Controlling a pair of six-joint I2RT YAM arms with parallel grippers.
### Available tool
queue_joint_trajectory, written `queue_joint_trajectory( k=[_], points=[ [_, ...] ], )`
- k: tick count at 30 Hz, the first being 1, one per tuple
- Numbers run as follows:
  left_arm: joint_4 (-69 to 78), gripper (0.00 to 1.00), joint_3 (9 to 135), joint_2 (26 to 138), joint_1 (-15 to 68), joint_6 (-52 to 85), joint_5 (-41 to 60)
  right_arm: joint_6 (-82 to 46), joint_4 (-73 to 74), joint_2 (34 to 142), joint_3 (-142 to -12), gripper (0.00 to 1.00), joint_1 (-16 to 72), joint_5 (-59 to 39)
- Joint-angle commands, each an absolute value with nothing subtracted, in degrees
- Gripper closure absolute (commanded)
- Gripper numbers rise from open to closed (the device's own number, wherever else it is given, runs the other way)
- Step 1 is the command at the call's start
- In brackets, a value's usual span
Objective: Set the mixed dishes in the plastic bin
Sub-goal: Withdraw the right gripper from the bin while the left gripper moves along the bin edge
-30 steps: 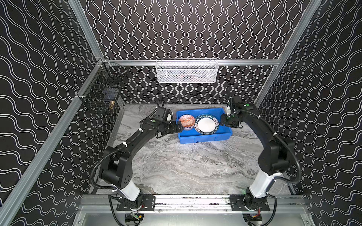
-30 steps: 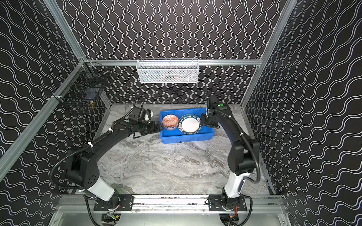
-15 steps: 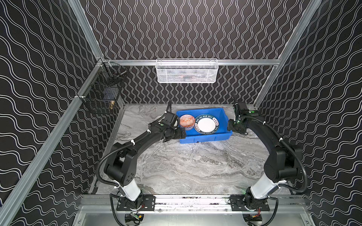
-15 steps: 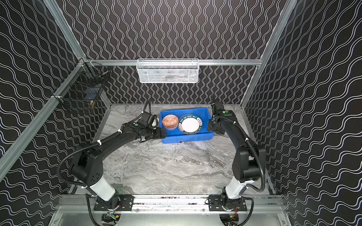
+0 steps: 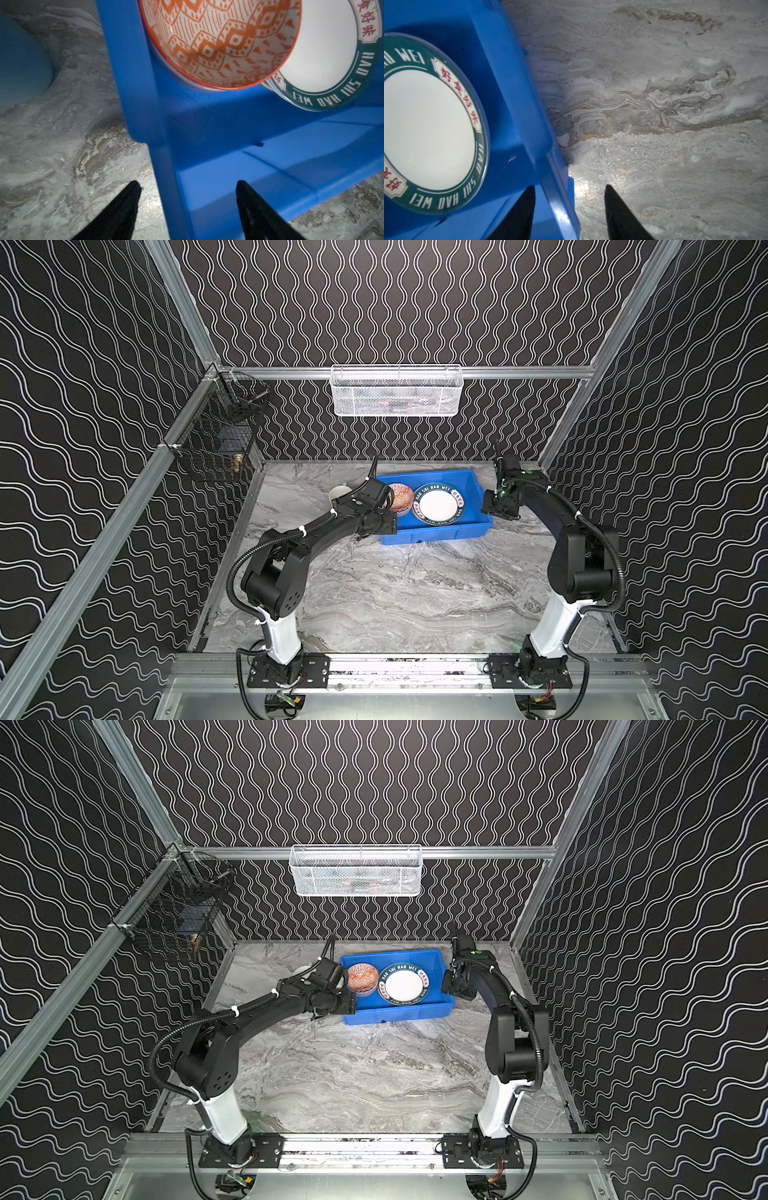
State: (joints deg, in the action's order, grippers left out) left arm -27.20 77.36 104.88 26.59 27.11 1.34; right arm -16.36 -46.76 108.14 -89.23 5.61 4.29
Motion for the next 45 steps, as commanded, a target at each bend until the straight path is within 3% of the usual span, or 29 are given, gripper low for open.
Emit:
queue_joint_trajectory(
  k=[1, 3, 8, 16, 24, 34, 45],
  points=[
    [-25.93, 0.28, 77.58, 105.85, 26.67, 26.54, 1.51, -15.83, -45.9, 108.35, -89.9, 0.53, 5.59, 1.62],
    [-25.93, 0.3, 77.88, 106.34, 26.71, 26.39, 1.65, -15.82, -45.88, 108.33, -89.39, 0.59, 5.62, 1.58],
    [-25.84, 0.36, 78.04, 106.78, 26.68, 25.93, 2.17, -15.73, -45.17, 107.72, -86.73, 0.62, 5.62, 1.23],
    [-25.75, 0.36, 76.44, 105.97, 26.7, 25.44, 2.97, -16.16, -44.94, 105.89, -83.8, 0.64, 5.68, 0.03],
    [-25.31, 0.37, 72.73, 103.05, 26.69, 25.82, 4.31, -16.98, -45.25, 101.87, -79.37, 0.78, 5.89, -1.69],
    [-27.43, 0.38, 66.3, 95.53, 26.79, 25.62, 4.66, -19.71, -48.04, 92.21, -70.64, 0.78, 8.97, -1.69],
    [-29.78, 0.38, 53.49, 81.38, 28.94, 28.61, 5.24, -28.53, -50.49, 80.78, -58.05, 0.78, 19.73, -0.67]
  ],
)
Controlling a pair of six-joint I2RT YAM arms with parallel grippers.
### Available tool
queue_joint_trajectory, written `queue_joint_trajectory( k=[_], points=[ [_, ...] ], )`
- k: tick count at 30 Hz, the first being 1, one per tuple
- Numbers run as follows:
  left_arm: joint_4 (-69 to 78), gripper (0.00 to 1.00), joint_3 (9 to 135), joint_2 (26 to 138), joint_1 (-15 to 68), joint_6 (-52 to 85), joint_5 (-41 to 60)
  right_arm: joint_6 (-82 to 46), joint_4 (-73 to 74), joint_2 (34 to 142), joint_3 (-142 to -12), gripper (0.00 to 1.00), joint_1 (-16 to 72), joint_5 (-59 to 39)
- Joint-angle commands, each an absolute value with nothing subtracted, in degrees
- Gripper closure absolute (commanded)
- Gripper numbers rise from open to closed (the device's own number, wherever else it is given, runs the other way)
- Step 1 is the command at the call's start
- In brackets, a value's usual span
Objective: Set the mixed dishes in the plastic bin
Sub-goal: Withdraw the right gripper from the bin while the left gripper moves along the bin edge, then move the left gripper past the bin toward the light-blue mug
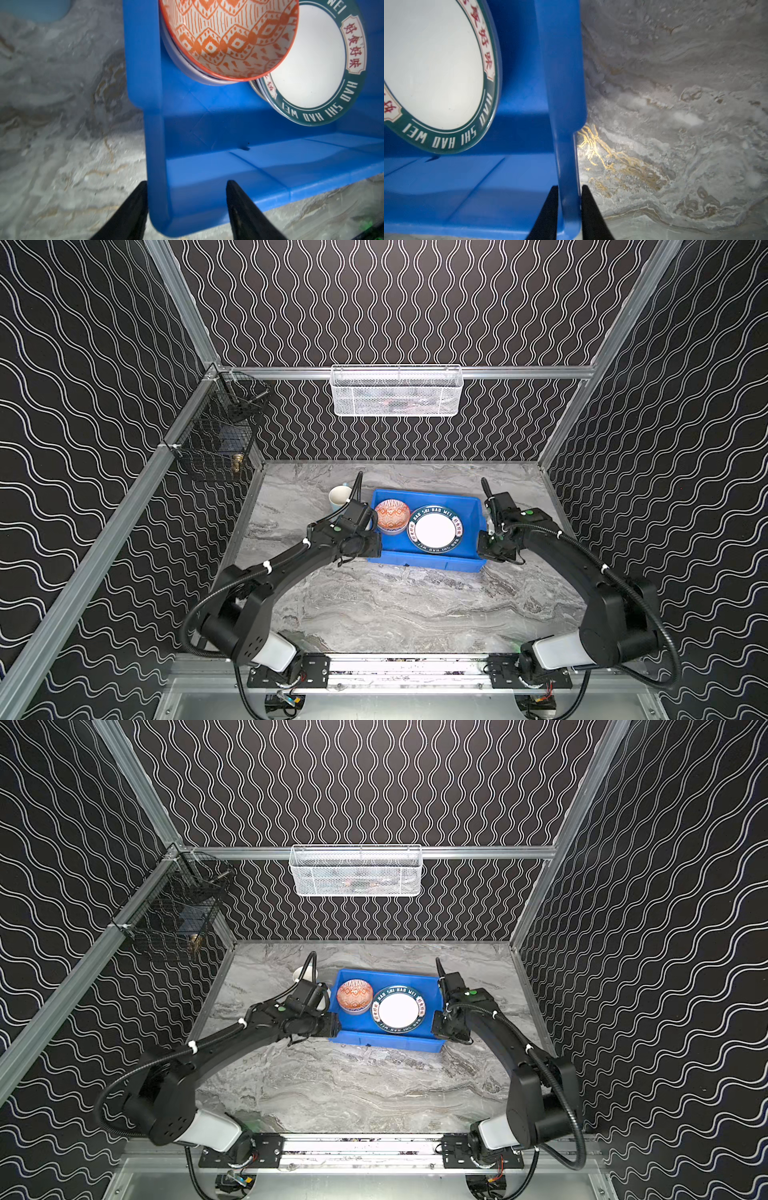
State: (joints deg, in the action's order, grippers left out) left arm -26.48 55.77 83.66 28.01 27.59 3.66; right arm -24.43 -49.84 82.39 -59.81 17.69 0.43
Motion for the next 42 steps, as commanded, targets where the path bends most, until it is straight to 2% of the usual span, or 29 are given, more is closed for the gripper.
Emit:
queue_joint_trajectory(
  k=[1, 10, 15, 19, 27, 32, 34, 42],
  points=[
    [-29.73, 0.38, 52.32, 80.26, 29.5, 29.16, 5.58, -29.32, -50.6, 80.24, -57.5, 0.77, 20.76, -0.47],
    [-32.78, 0.38, 43.53, 69.5, 36.02, 36.52, 5.37, -34.14, -53.4, 74.52, -51.13, 0.75, 24.7, 0.14],
    [-37.58, 0.38, 40.93, 63.52, 36.84, 38.34, 4.06, -34.88, -53.55, 72.4, -48.07, 0.73, 26.57, -1.24],
    [-38.77, 0.35, 40.6, 60.13, 37.74, 39.98, 3.16, -34.99, -54.72, 70.4, -47.78, 0.68, 27.05, -0.41],
    [-41.48, 0.26, 42.85, 62.84, 37.79, 38.33, 3.05, -32.49, -61.94, 69.83, -56.14, 0.5, 27.07, 3.4],
    [-46.37, 0.18, 51.61, 64.9, 37.38, 35.17, -2.61, -31.16, -64.66, 70.56, -64.03, 0.43, 27.06, 4.07],
    [-47.64, 0.16, 56.26, 66.41, 35.93, 33.18, -4.72, -30.36, -64.65, 71.06, -66.75, 0.4, 27.04, 3.44],
    [-41.56, 0.16, 66.68, 78.64, 17.61, 26.02, 1.14, -26.32, -62.12, 75.39, -75.03, 0.36, 27.06, 1.8]
  ],
)
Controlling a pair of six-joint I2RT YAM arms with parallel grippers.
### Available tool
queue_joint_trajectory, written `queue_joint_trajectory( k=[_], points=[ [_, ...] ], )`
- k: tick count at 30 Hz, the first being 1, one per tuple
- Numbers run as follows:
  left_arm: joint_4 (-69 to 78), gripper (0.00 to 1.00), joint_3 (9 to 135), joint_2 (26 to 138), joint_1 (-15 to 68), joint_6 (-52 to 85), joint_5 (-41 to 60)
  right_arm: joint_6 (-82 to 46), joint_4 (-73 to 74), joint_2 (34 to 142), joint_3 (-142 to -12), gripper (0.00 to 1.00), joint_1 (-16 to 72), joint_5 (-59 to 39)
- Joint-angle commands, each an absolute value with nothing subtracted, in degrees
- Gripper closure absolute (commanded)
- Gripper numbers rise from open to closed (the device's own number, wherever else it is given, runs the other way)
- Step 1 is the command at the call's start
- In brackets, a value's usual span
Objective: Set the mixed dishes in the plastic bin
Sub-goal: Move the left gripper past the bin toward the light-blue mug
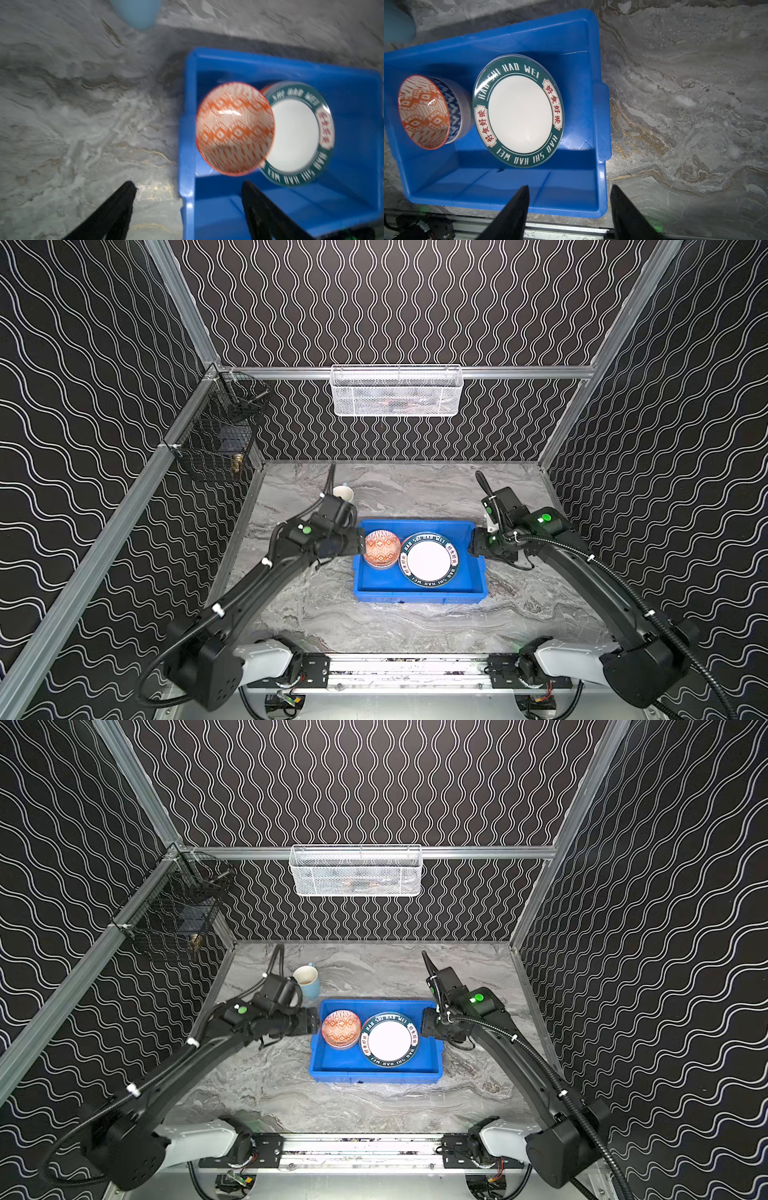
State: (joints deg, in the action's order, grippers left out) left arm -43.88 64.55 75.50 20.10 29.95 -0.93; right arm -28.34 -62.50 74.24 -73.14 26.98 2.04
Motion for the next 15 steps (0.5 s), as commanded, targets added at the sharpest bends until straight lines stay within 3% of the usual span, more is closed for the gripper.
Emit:
queue_joint_trajectory(
  k=[1, 15],
  points=[
    [-40.76, 0.16, 68.08, 81.06, 16.25, 25.7, 1.13, -25.8, -62.01, 76.02, -75.97, 0.37, 27.04, 2.05],
    [-37.04, 0.19, 91.32, 107.51, 5.05, 25.26, 1.06, -22.61, -60.77, 81.27, -79.73, 0.37, 25.39, 5.72]
  ],
)
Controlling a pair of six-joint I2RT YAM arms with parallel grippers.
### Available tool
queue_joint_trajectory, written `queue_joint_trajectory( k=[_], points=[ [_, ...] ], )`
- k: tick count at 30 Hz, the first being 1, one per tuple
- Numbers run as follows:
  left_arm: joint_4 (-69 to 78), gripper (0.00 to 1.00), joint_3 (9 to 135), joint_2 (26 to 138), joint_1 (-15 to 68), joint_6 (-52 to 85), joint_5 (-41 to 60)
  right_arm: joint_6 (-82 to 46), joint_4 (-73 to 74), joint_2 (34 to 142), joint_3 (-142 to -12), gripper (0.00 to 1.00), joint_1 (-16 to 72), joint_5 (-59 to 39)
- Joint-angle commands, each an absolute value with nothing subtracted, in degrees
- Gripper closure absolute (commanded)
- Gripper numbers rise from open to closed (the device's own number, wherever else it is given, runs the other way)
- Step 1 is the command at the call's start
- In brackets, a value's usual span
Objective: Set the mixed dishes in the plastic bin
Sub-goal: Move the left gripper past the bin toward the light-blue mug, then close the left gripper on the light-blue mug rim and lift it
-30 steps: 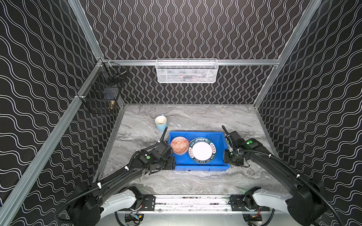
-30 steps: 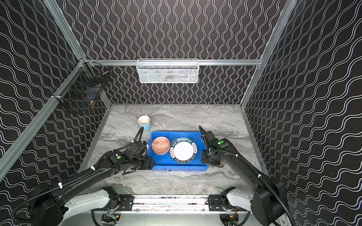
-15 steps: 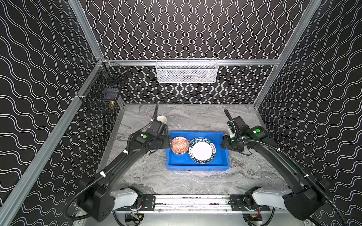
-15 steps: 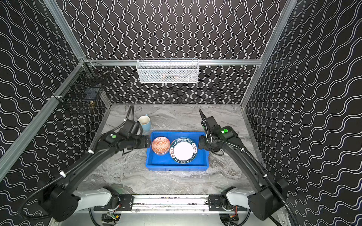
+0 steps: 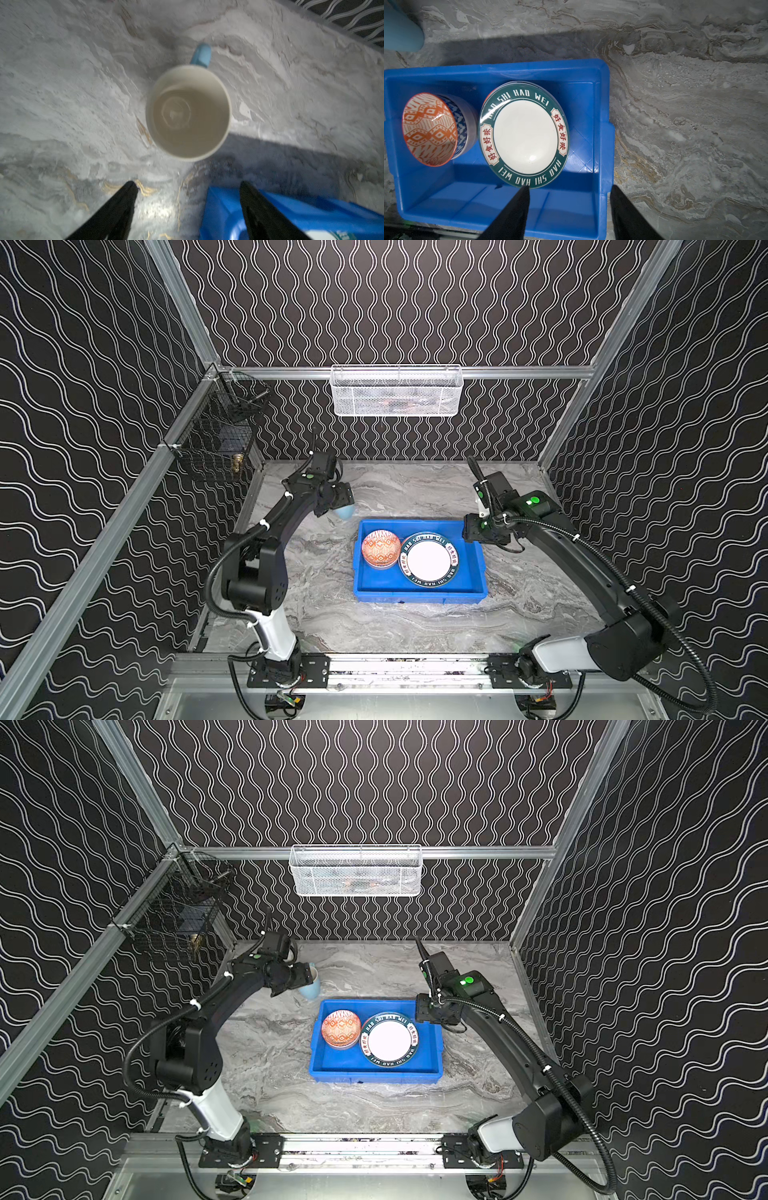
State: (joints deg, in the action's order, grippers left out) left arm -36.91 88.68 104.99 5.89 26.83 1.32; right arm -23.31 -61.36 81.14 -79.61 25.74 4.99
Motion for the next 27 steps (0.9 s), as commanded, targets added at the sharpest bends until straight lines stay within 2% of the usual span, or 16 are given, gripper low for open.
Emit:
queue_joint_trajectory(
  k=[1, 7, 12, 15, 22, 27],
  points=[
    [-37.13, 0.19, 92.56, 109.06, 4.69, 25.22, 1.31, -22.51, -60.45, 81.37, -79.61, 0.37, 25.4, 5.22],
    [-36.13, 0.22, 95.35, 114.48, 4.09, 25.36, 0.4, -21.71, -60.64, 83.16, -80.84, 0.37, 22.42, 4.49],
    [-36.46, 0.29, 96.72, 117.74, 3.96, 24.88, 0.57, -21.62, -60.86, 84.66, -81.34, 0.37, 21.97, 3.64],
    [-36.48, 0.36, 97.11, 119.06, 3.87, 24.61, 0.94, -21.88, -60.83, 85.35, -81.18, 0.37, 21.97, 3.14],
    [-36.63, 0.61, 97.65, 120.37, 3.87, 24.52, 2.22, -21.97, -61.59, 86.16, -81.74, 0.37, 21.8, 3.58],
    [-36.78, 0.71, 97.82, 120.05, 3.87, 23.92, 2.35, -22.23, -61.58, 86.18, -81.62, 0.37, 21.71, 3.66]
  ],
)
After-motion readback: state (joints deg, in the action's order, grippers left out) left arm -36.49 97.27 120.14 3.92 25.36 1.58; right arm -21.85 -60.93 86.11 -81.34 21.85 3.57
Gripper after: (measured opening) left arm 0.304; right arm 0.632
